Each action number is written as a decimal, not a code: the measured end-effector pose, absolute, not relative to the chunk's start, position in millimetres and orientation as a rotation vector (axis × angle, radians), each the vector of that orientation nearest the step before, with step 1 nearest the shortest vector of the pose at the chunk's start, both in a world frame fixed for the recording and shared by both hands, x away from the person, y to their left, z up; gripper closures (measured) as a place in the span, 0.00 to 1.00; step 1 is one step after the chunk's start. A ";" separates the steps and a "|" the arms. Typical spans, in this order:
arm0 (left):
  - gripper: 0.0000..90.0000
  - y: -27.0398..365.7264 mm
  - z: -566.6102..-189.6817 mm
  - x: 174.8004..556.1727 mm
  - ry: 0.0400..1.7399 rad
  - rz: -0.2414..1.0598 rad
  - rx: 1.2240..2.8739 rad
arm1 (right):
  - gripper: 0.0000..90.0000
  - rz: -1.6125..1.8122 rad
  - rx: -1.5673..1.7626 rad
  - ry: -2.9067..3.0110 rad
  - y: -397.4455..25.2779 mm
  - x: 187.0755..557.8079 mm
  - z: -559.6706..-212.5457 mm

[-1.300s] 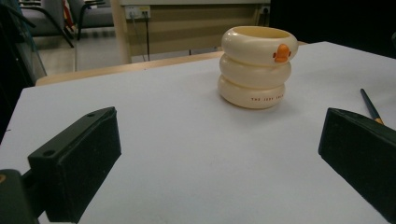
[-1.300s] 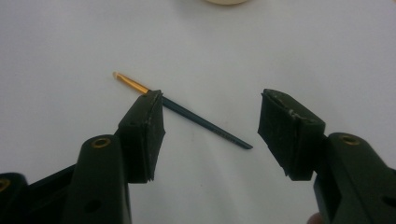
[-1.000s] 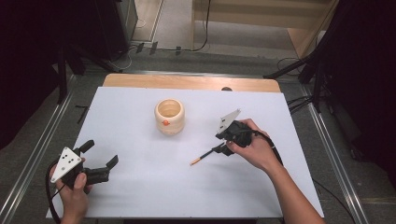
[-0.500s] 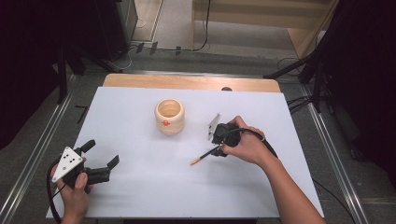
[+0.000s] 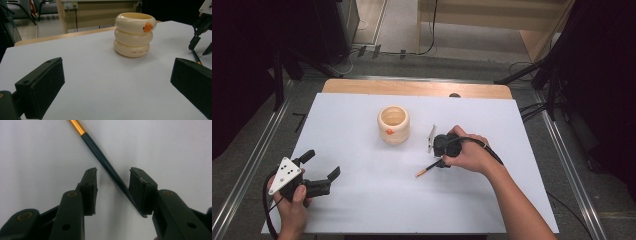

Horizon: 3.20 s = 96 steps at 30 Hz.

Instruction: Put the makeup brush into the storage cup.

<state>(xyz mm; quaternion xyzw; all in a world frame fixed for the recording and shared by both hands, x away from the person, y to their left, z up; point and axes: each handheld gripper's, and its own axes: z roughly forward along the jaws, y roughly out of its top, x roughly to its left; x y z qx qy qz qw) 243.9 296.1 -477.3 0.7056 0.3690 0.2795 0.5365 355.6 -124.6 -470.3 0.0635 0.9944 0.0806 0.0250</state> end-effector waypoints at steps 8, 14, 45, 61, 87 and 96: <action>0.00 296.1 -477.8 244.4 0.880 0.661 1.678 | 0.74 0.199 0.185 3.109 -125.5 362.2 -476.7; 0.00 296.0 -477.4 243.8 0.880 0.662 1.680 | 0.76 0.140 0.183 3.098 -119.9 360.1 -476.3; 0.00 273.3 -465.4 254.5 0.902 0.630 1.685 | 0.96 0.452 0.571 2.973 -137.4 345.0 -460.4; 0.00 226.0 -457.0 268.7 0.829 0.578 1.712 | 0.96 0.818 0.758 2.664 -167.0 318.5 -457.2; 0.00 155.0 -440.3 294.9 0.728 0.527 1.710 | 0.96 1.237 0.940 2.339 -183.0 284.3 -463.1; 0.00 141.2 -446.3 298.4 0.699 0.502 1.726 | 0.95 1.332 0.958 2.292 -183.1 278.7 -463.1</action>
